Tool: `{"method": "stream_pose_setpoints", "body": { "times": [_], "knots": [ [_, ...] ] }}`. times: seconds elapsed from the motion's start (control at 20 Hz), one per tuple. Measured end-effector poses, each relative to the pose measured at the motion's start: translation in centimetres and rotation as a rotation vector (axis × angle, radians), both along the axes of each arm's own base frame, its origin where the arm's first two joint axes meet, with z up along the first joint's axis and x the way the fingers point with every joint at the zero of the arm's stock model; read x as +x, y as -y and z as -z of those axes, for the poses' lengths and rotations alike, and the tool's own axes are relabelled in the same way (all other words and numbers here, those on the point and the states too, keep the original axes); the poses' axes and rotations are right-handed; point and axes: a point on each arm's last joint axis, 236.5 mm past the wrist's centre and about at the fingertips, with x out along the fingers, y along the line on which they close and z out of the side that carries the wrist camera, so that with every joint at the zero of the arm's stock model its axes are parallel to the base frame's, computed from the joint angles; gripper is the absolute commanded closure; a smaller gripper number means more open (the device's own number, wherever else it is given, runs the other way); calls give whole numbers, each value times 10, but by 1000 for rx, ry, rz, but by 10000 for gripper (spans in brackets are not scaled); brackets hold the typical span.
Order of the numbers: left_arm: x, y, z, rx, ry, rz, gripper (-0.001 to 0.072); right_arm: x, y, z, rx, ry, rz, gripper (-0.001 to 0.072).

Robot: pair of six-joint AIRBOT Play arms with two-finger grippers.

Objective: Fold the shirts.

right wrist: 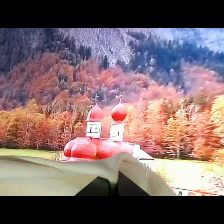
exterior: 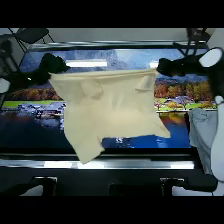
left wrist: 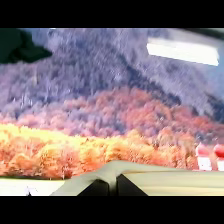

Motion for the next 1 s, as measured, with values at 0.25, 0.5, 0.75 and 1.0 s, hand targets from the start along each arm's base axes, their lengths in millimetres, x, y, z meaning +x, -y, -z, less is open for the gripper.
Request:
{"method": "stream_pose_setpoints", "body": {
  "times": [0.25, 0.5, 0.75, 1.0],
  "knots": [
    [-2, 30, 122, -118, -323, 40, 648, 25, -16, 87, 178, -197, 76, 670],
    [-19, 35, 151, -172, -481, 71, 171, 22, -3, 94, 230, -257, 111, 217],
    [-80, -10, 158, -221, -722, 105, 184, -29, 92, 76, 160, -364, 175, 217],
    [-153, -6, 208, -323, -913, 106, 207, -124, 139, 98, 103, -678, 154, 217]
  ]
}}
